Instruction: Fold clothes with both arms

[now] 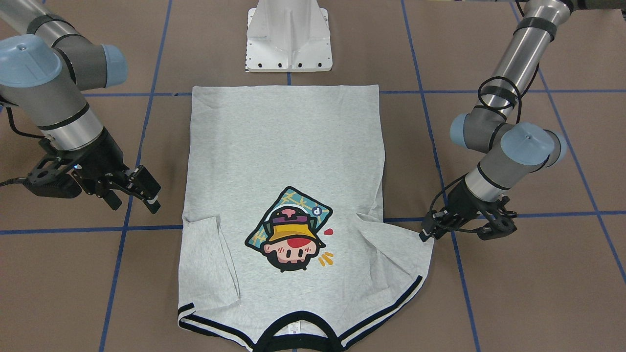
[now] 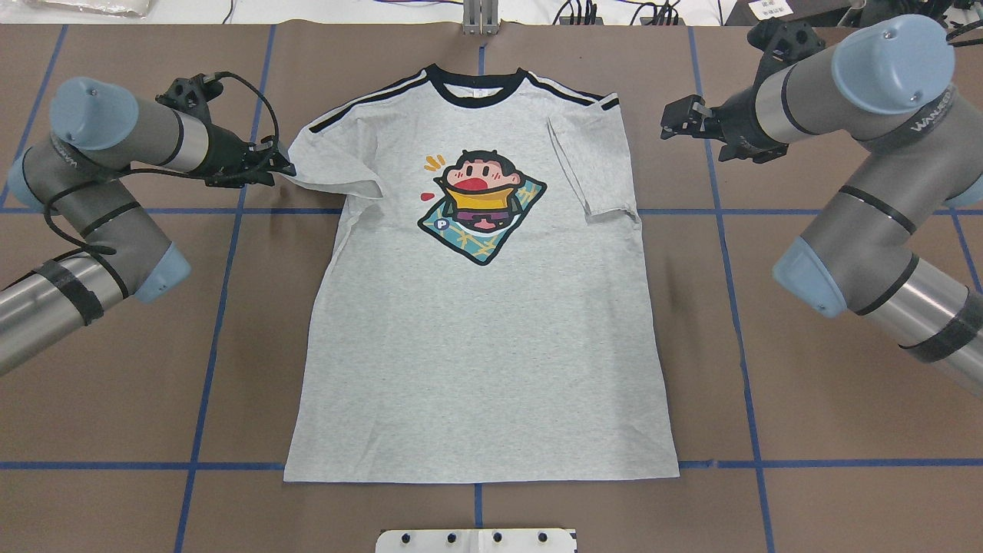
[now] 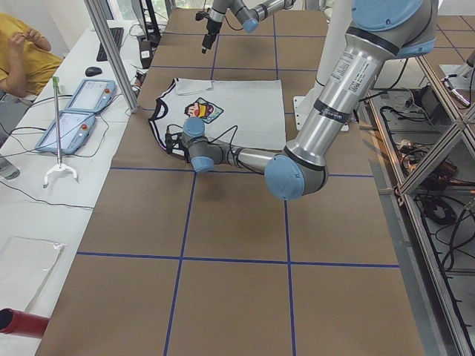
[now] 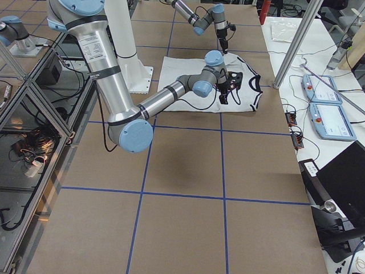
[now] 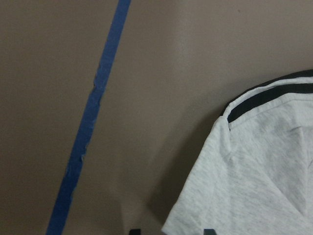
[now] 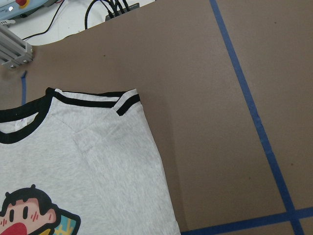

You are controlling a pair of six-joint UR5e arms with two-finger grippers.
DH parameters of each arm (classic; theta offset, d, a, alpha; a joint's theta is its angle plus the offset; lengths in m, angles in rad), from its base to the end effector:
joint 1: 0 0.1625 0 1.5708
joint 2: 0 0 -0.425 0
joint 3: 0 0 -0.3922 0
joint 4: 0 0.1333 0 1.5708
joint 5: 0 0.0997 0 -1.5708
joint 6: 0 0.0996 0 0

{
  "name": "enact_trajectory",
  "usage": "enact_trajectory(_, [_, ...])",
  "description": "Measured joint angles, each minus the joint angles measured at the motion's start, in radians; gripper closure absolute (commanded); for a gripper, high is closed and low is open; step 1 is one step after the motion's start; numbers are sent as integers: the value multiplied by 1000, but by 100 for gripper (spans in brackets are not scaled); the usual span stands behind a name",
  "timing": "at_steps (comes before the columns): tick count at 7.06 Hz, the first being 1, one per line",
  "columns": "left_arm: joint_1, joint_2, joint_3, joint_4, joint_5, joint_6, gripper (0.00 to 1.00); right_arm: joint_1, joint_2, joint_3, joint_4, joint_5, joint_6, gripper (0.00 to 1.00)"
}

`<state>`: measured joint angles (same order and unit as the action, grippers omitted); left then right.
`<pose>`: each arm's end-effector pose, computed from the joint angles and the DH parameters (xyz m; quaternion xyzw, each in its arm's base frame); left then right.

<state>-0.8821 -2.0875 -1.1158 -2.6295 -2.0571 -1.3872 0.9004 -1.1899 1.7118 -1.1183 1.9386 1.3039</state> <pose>0.3932 -0.6142 0.4564 0.0863 0.5478 -0.1612 0.8164 -0.3156 -0.5549 0.3312 0.1188 -0.4731 0.1892 0.8522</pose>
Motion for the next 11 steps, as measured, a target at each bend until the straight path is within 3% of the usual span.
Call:
enact_trajectory(6, [-49, -40, 25, -26, -21, 54, 100, 0, 0, -1, 0, 0, 0, 0])
enact_trajectory(11, [-69, -251, 78, 191, 36, 76, 100, -1, -3, -3, -1, 0, 0, 0])
